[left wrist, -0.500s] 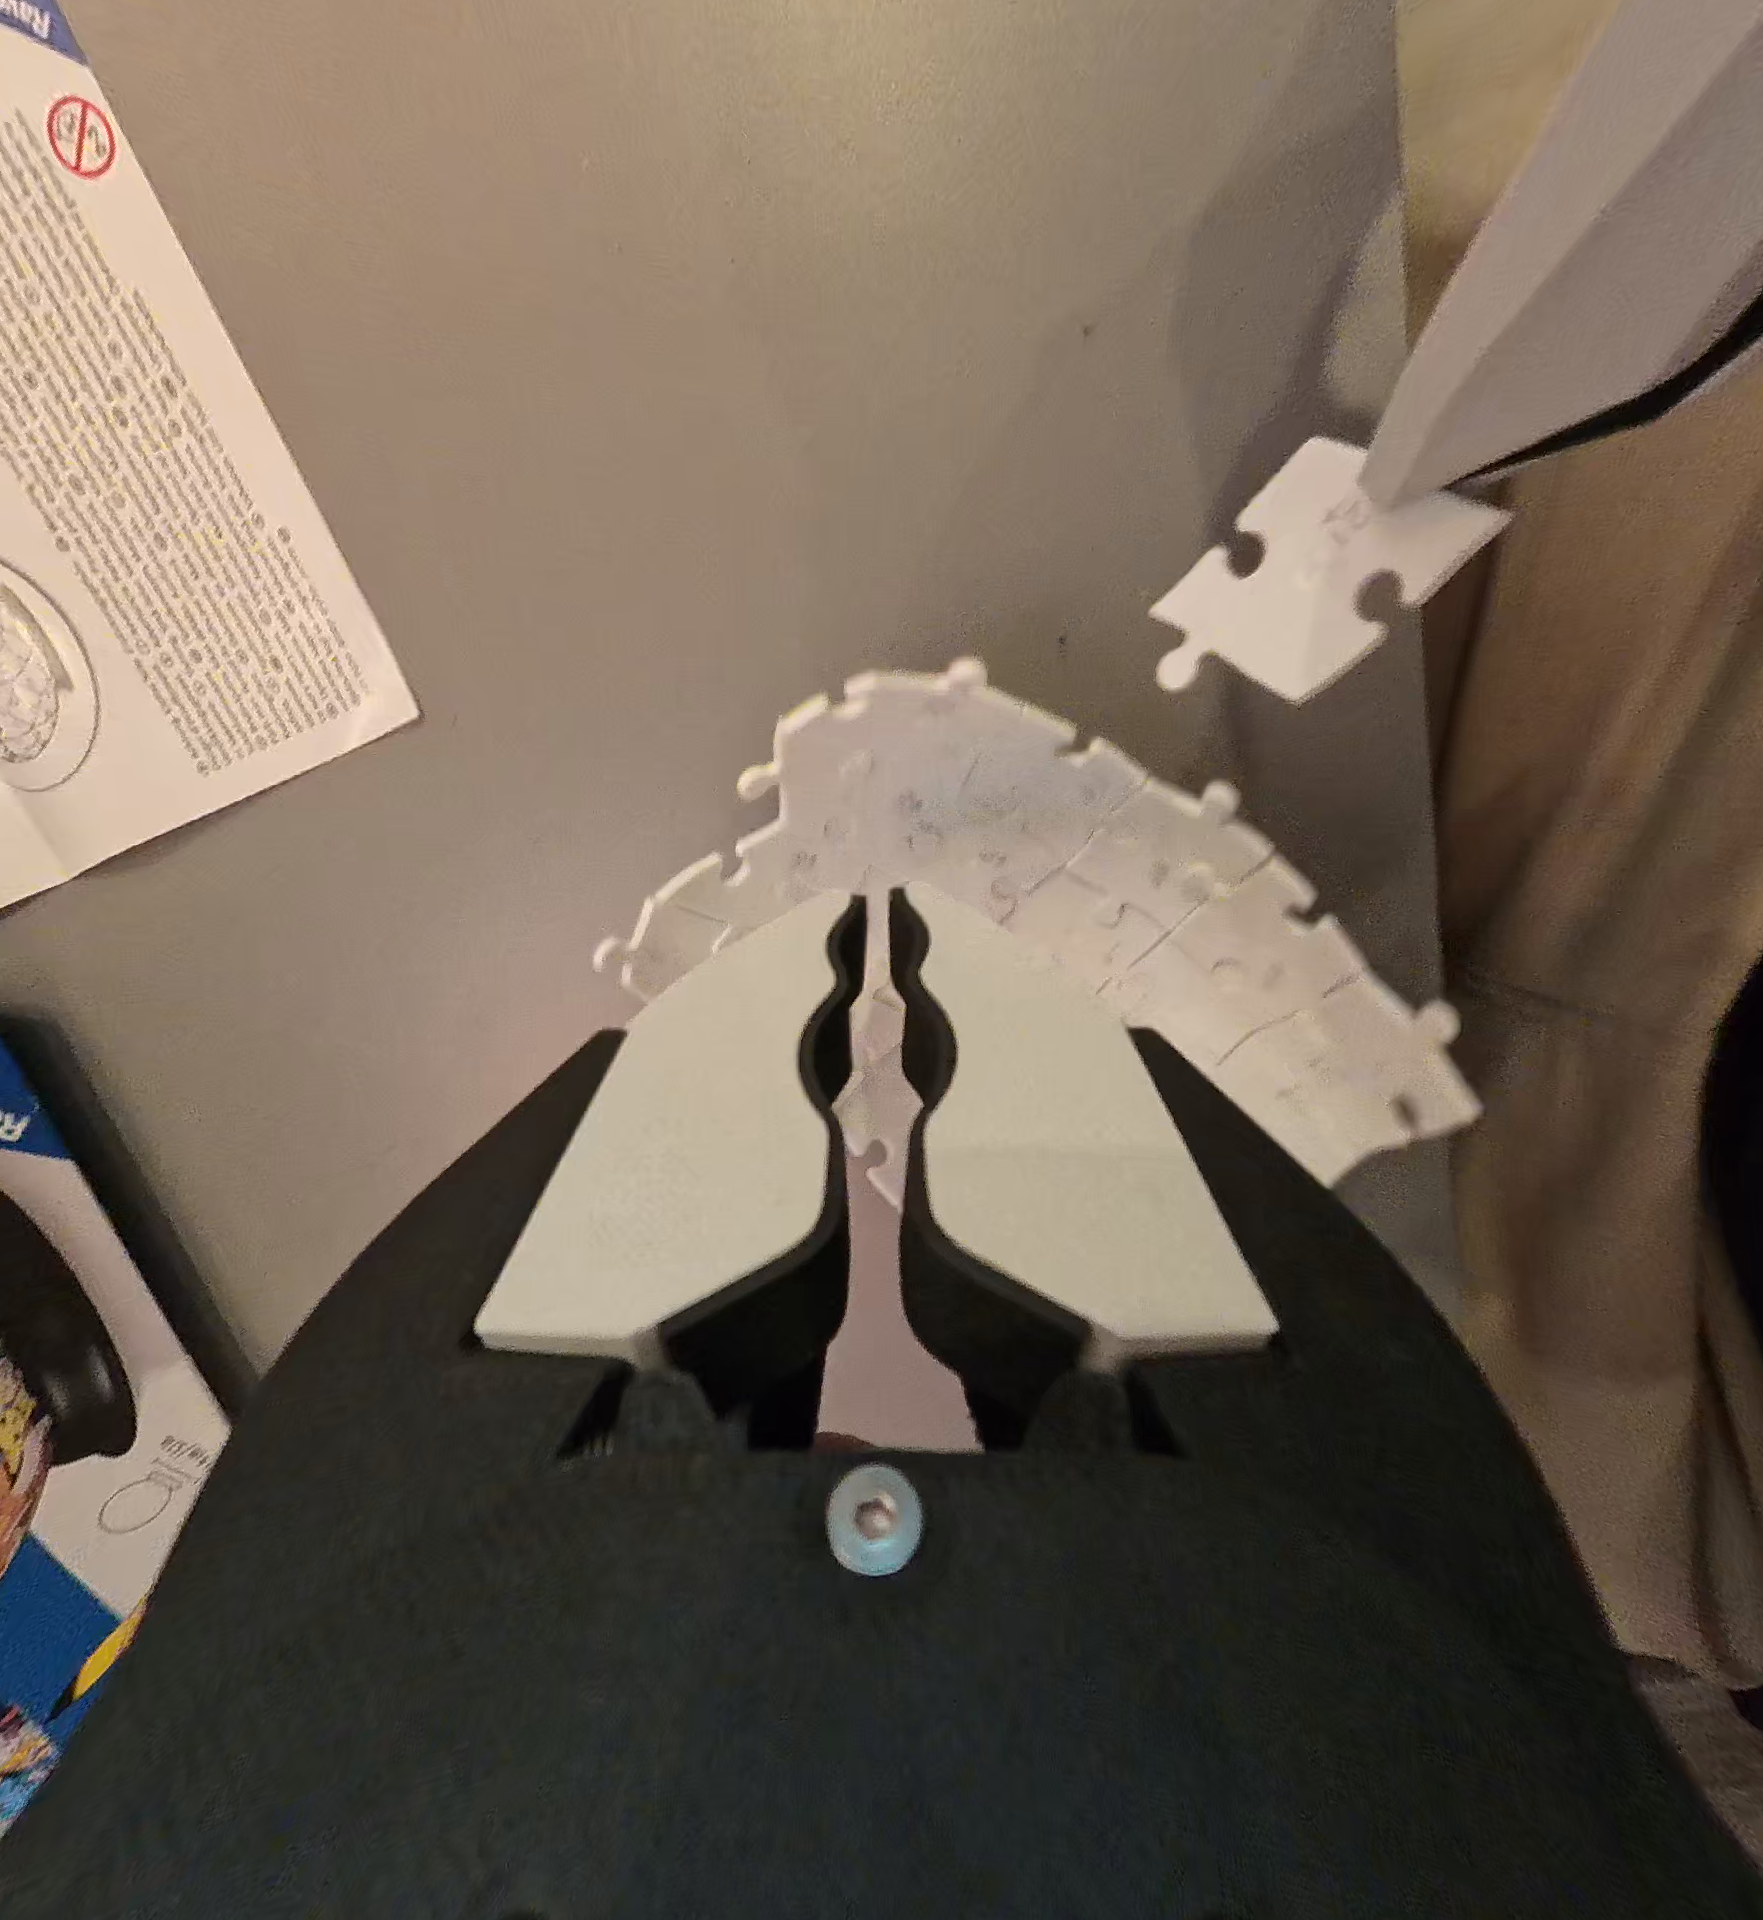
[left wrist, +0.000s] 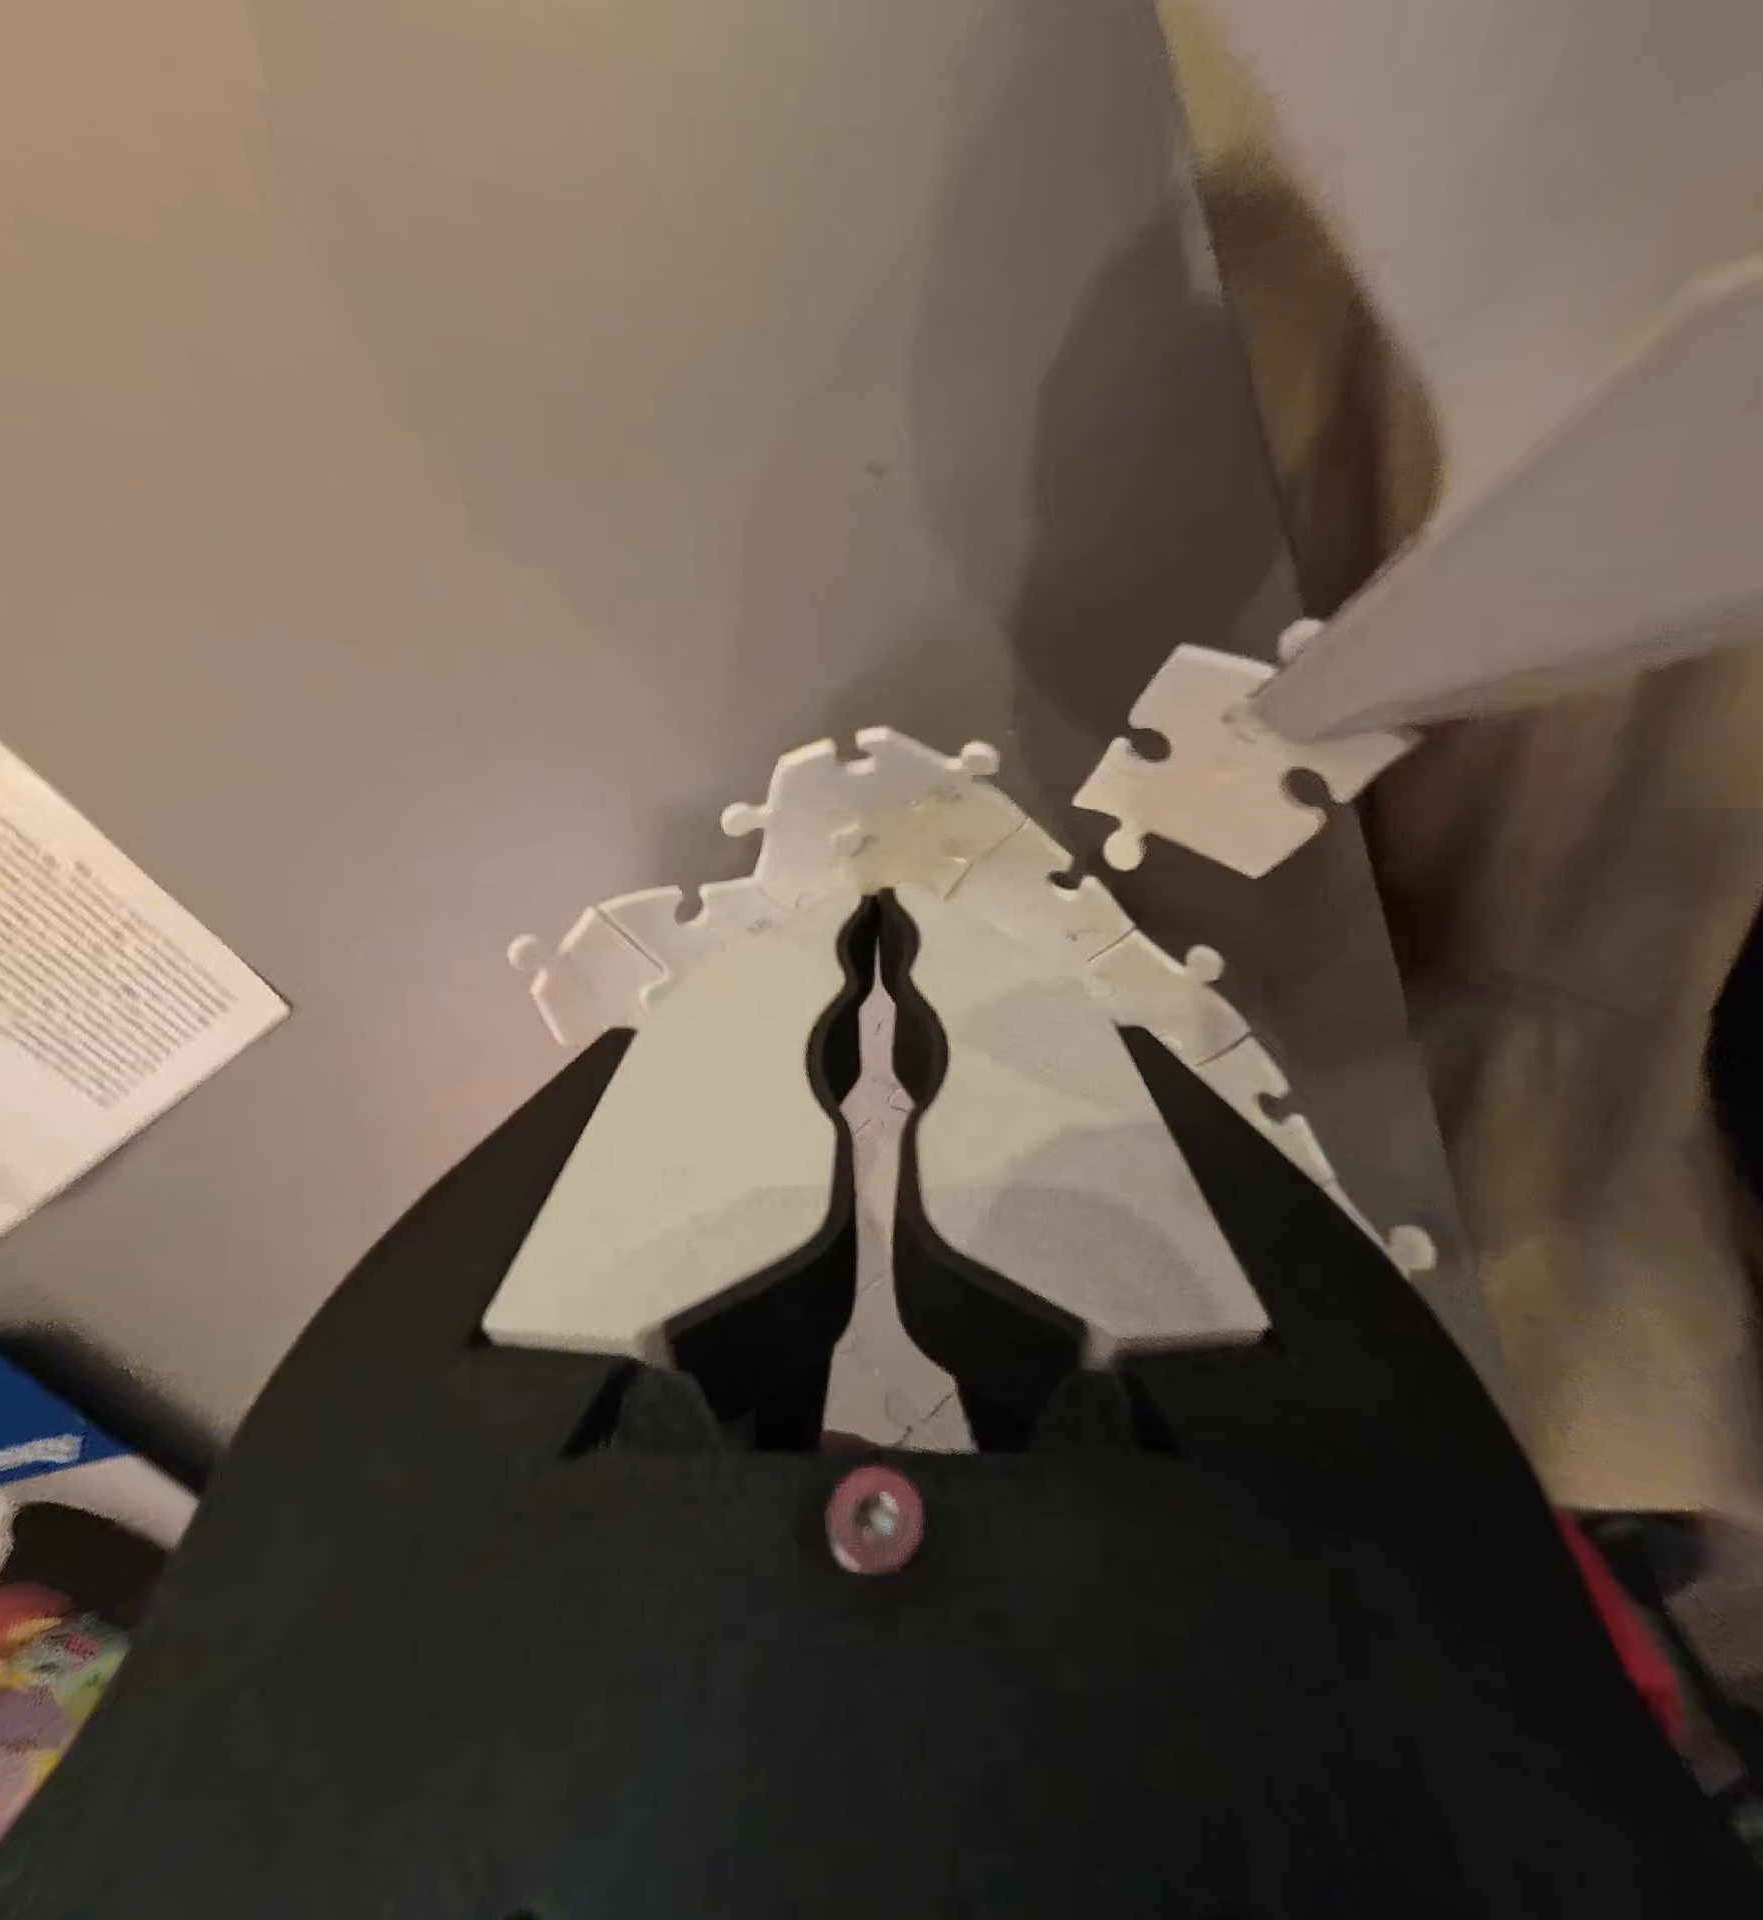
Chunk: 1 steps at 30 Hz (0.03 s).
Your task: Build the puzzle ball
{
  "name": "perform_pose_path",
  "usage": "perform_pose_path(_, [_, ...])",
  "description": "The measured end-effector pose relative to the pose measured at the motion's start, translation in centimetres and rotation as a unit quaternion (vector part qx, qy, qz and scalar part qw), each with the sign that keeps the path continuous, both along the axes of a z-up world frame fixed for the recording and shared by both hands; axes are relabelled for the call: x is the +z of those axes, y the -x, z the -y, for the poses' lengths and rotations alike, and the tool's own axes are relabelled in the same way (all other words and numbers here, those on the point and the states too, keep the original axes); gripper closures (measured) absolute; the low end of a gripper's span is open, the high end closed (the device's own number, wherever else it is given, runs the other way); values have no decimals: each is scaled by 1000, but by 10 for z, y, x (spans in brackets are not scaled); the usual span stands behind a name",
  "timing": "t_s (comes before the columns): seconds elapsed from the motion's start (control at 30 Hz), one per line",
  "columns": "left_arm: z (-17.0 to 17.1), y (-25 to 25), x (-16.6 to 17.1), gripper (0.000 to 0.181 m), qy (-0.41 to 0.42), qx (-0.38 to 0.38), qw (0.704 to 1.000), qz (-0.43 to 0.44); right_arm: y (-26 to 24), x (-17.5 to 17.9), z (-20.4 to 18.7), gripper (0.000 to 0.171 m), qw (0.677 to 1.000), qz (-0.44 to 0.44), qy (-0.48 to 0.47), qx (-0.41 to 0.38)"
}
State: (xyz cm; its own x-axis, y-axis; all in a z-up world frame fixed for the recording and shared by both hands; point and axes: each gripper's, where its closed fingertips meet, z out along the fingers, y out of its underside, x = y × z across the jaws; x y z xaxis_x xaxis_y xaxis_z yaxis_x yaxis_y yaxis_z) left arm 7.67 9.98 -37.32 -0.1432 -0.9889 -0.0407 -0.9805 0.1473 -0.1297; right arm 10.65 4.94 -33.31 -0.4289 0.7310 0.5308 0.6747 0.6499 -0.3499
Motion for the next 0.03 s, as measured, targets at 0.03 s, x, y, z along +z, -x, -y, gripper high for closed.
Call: perform_pose_path(0.03, [1, 0, 0, 181, -7, -20, 1000, -8, 0, -1, 2, 171, 1000, 2, -2, 10])
